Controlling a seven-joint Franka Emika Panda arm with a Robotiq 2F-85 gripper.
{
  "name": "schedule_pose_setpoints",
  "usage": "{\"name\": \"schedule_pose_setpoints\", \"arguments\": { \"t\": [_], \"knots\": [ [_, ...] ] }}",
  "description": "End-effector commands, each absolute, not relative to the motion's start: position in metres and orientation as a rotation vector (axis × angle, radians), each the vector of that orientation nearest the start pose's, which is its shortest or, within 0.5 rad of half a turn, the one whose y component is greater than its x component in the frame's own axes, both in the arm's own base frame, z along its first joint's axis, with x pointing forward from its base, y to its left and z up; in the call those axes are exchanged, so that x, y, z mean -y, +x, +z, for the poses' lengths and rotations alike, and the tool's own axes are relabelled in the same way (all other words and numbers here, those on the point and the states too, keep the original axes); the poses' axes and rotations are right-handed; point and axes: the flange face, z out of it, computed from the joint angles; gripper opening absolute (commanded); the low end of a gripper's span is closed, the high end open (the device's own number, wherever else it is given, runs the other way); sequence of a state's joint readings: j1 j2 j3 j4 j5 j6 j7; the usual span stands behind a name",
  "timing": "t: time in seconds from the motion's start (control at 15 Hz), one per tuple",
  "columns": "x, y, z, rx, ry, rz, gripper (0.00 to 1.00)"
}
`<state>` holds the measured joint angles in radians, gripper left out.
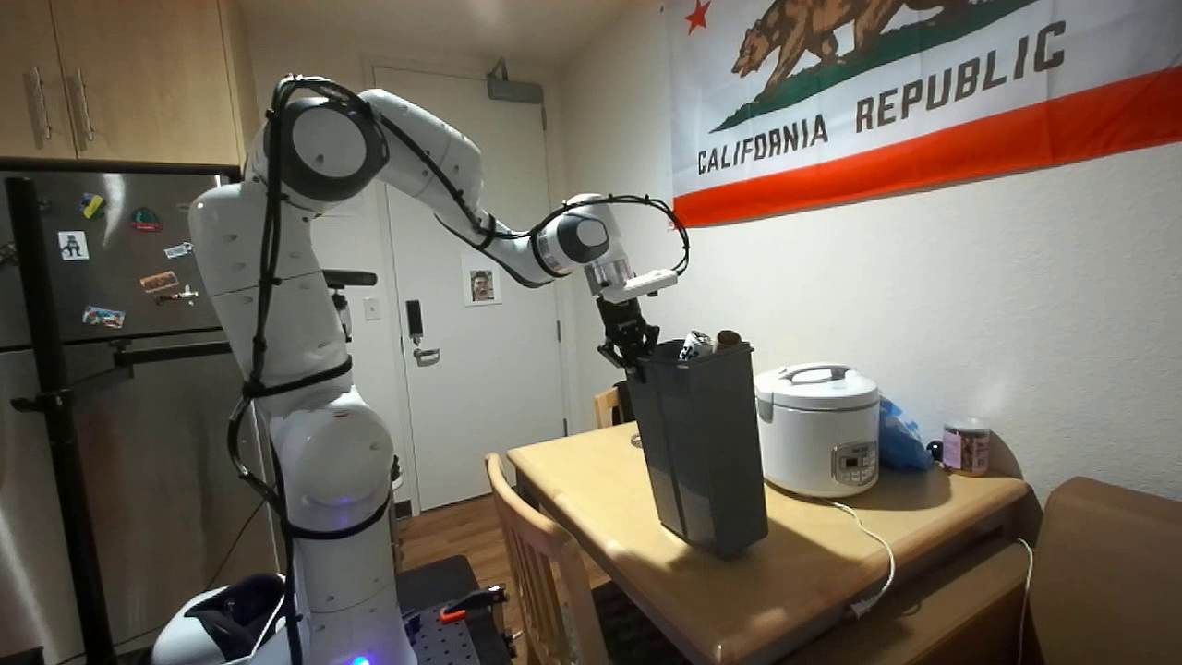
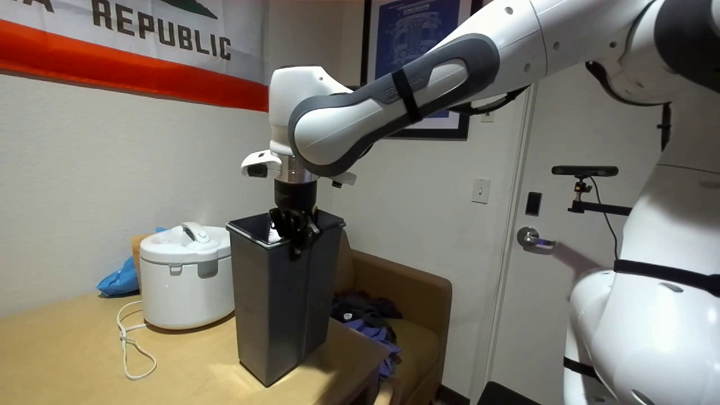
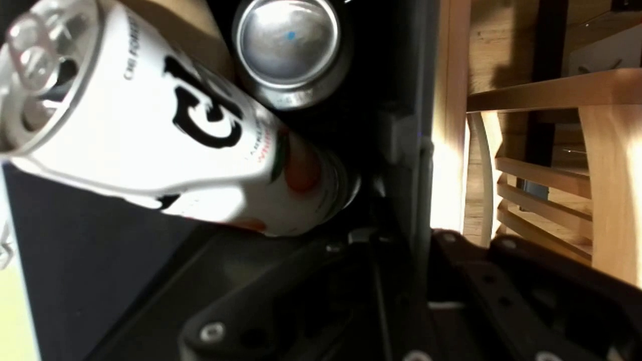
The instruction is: Move the landfill bin to the left then right
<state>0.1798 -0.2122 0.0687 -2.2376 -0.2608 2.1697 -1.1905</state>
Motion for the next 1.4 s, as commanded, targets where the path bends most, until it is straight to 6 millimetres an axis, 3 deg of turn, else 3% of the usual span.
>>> {"name": "schedule_pose_setpoints", "arguments": {
  "t": [0.0,0.27,0.87,1.33],
  "knots": [
    [-0.113,0.484,0.485,2.535,-2.371,-0.157,0.02],
    [-0.106,0.482,0.479,2.509,-2.385,-0.210,0.02],
    [-0.079,0.477,0.484,2.274,-2.485,-0.256,0.02],
    [-0.069,0.471,0.496,2.236,-2.512,-0.129,0.02]
  ]
}}
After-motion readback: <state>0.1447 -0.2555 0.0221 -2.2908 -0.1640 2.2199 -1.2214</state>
